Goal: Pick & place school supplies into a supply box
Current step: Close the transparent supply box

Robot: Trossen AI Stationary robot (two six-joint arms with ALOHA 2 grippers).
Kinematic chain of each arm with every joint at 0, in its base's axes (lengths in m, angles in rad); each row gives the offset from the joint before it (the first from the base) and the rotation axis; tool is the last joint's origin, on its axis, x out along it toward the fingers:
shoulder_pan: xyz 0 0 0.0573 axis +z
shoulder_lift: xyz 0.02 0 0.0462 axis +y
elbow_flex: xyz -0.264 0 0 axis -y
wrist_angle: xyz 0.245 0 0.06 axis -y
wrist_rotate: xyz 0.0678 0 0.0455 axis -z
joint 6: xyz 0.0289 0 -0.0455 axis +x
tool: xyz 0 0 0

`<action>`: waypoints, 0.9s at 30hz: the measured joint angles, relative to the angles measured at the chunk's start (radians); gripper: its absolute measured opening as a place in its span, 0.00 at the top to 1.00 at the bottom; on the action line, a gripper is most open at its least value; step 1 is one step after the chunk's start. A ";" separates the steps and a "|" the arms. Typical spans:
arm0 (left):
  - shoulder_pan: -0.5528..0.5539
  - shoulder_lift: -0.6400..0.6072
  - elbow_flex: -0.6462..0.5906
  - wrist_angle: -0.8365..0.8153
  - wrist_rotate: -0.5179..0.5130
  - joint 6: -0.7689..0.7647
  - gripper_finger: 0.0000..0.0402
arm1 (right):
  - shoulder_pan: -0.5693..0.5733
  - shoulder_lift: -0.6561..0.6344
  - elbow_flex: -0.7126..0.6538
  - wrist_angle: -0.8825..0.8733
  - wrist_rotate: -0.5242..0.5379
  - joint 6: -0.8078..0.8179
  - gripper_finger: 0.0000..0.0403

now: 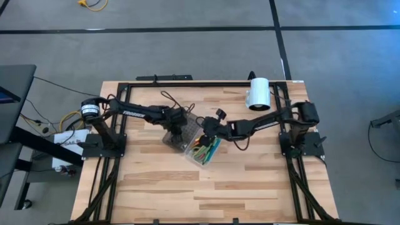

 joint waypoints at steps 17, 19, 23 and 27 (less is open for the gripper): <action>-0.184 -0.077 -0.012 -0.042 -0.064 -0.088 0.72 | 0.130 -0.032 0.000 -0.189 0.071 0.007 0.84; -0.199 -0.105 -0.014 -0.065 -0.066 -0.089 0.72 | 0.138 -0.032 0.000 -0.193 0.065 0.006 0.84; -0.222 -0.159 -0.013 -0.089 -0.106 -0.095 0.72 | 0.159 -0.032 0.000 -0.211 0.061 0.002 0.84; -0.242 -0.201 -0.012 -0.084 -0.144 -0.090 0.72 | 0.176 -0.032 0.000 -0.213 0.061 0.000 0.84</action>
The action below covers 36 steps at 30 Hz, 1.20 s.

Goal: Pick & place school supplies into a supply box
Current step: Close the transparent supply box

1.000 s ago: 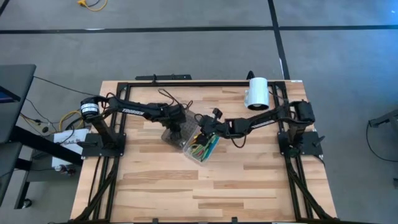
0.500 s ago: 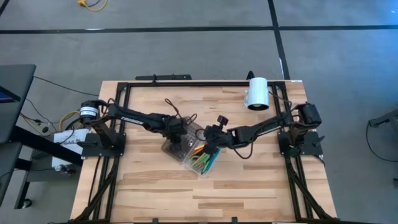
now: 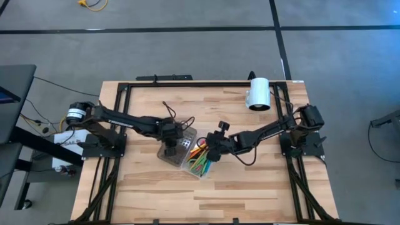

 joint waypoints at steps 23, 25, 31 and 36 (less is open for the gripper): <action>0.044 -0.219 -0.035 -0.342 -0.091 0.361 0.72 | 0.191 0.000 0.000 -0.053 -0.002 -0.041 0.84; 0.068 -0.213 -0.062 -0.298 -0.058 0.397 0.72 | 0.206 0.000 0.000 -0.066 -0.002 -0.021 0.84; 0.137 -0.209 -0.135 -0.247 -0.038 0.447 0.72 | 0.247 0.000 0.000 -0.139 -0.003 0.088 0.84; 0.178 -0.209 -0.194 -0.177 0.031 0.452 0.72 | 0.262 0.000 -0.001 -0.169 -0.003 0.171 0.84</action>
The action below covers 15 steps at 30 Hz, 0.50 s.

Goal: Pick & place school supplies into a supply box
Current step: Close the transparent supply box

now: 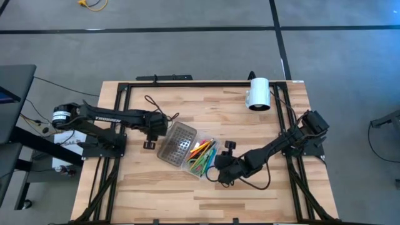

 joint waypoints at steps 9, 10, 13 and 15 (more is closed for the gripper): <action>-0.006 0.000 -0.014 0.104 0.021 -0.045 0.72 | -0.022 0.001 -0.051 0.042 -0.058 0.122 0.84; -0.006 0.004 -0.014 0.111 0.021 -0.050 0.72 | -0.027 0.002 -0.068 0.050 -0.076 0.138 0.84; -0.006 0.024 -0.014 0.111 0.020 -0.065 0.72 | -0.036 0.002 -0.111 0.076 -0.101 0.173 0.84; -0.006 0.051 -0.014 0.114 0.015 -0.070 0.72 | -0.038 0.002 -0.135 0.100 -0.105 0.176 0.84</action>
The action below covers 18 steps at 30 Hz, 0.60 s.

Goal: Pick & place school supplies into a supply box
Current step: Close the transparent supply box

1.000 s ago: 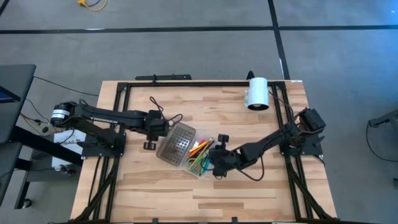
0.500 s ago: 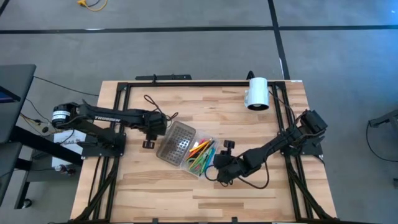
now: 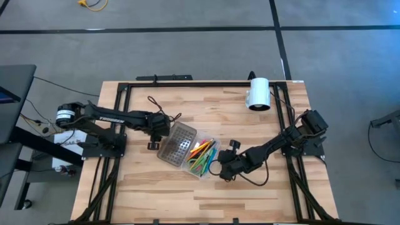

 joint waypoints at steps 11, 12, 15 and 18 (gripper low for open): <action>0.002 0.119 0.012 0.015 0.028 0.013 0.72 | -0.018 0.000 -0.006 0.046 0.000 -0.052 0.84; 0.002 0.119 0.015 0.016 0.030 0.013 0.72 | -0.020 0.000 -0.006 0.049 0.000 -0.052 0.84; -0.004 0.124 0.027 0.006 0.033 0.004 0.72 | -0.035 0.018 -0.006 0.078 -0.012 -0.061 0.84; -0.014 0.125 0.031 0.011 0.035 -0.008 0.72 | -0.053 0.046 -0.002 0.125 -0.069 -0.083 0.84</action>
